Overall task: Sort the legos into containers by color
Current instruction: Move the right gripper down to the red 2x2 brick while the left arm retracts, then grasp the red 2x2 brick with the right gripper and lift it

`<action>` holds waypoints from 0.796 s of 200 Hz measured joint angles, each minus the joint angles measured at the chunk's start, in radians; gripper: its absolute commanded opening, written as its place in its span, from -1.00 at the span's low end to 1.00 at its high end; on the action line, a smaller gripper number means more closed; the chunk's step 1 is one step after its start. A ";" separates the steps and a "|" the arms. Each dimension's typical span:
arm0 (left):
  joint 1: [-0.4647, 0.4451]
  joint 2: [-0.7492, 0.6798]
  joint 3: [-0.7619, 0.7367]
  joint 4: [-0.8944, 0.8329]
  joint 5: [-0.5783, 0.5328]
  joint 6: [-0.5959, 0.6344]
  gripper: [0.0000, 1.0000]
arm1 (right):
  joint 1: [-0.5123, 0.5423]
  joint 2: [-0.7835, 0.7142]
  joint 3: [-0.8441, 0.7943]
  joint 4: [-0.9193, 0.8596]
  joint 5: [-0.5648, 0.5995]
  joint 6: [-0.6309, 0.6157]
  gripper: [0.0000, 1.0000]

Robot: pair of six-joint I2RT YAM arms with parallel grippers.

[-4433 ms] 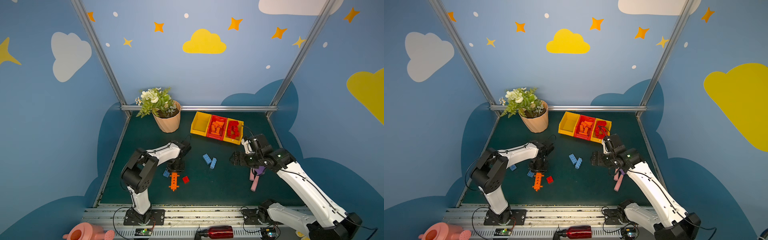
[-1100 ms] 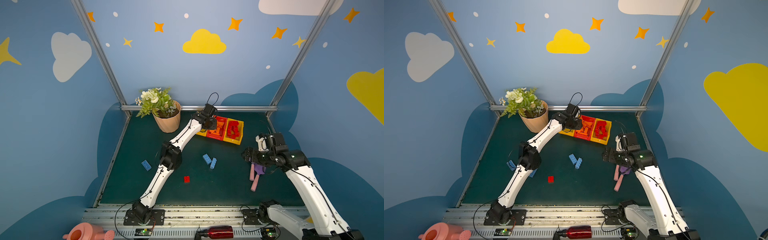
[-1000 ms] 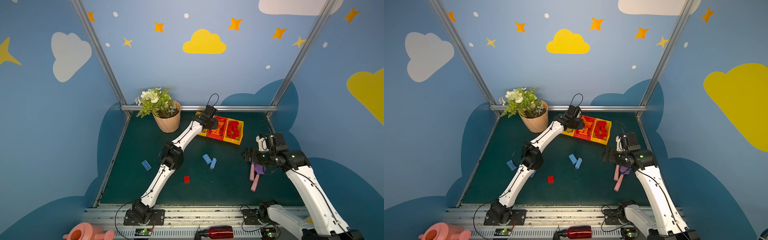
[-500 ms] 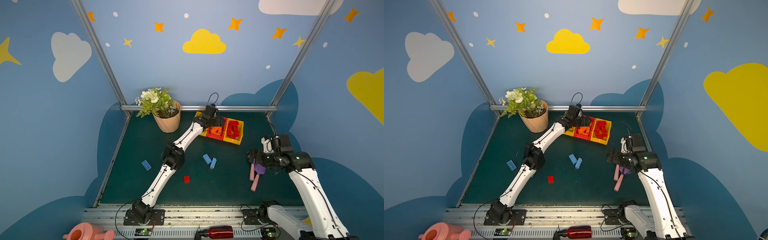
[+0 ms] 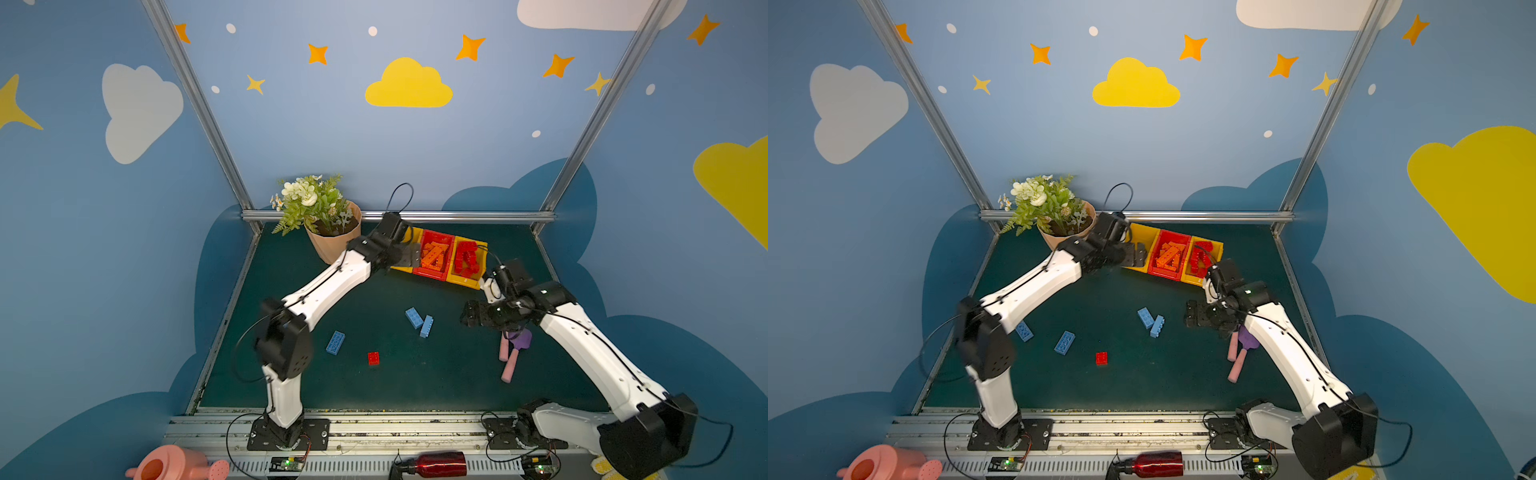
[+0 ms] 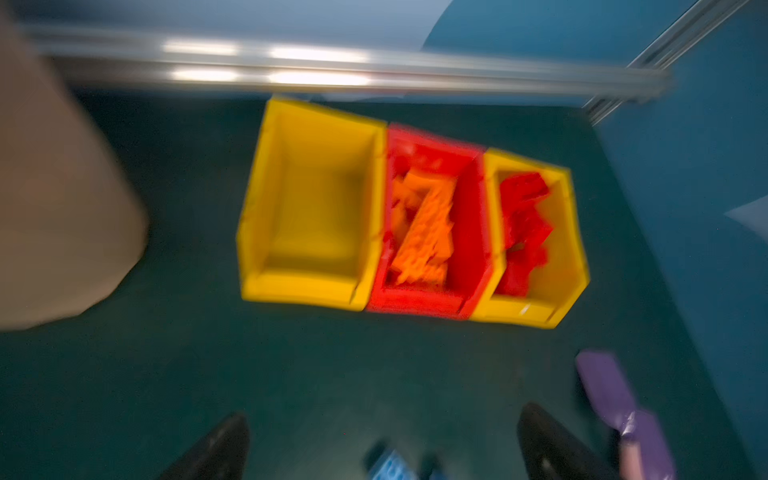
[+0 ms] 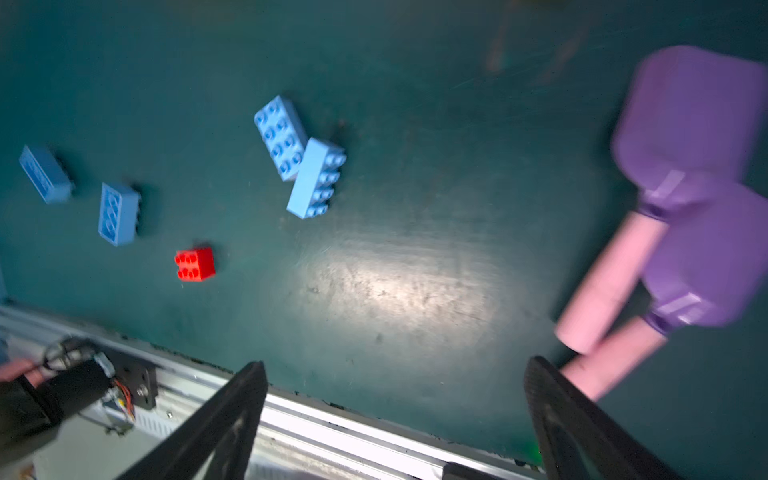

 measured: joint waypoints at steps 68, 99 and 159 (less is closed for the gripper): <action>0.113 -0.776 -0.712 -0.105 -0.117 -0.235 1.00 | 0.385 0.329 0.090 0.121 0.028 0.171 0.60; 0.125 -1.099 -0.869 -0.209 -0.132 -0.381 1.00 | 0.505 0.492 0.196 0.166 0.043 0.254 0.55; 0.137 -1.264 -0.964 -0.320 -0.064 -0.547 1.00 | 0.602 0.674 0.353 0.220 0.035 0.362 0.47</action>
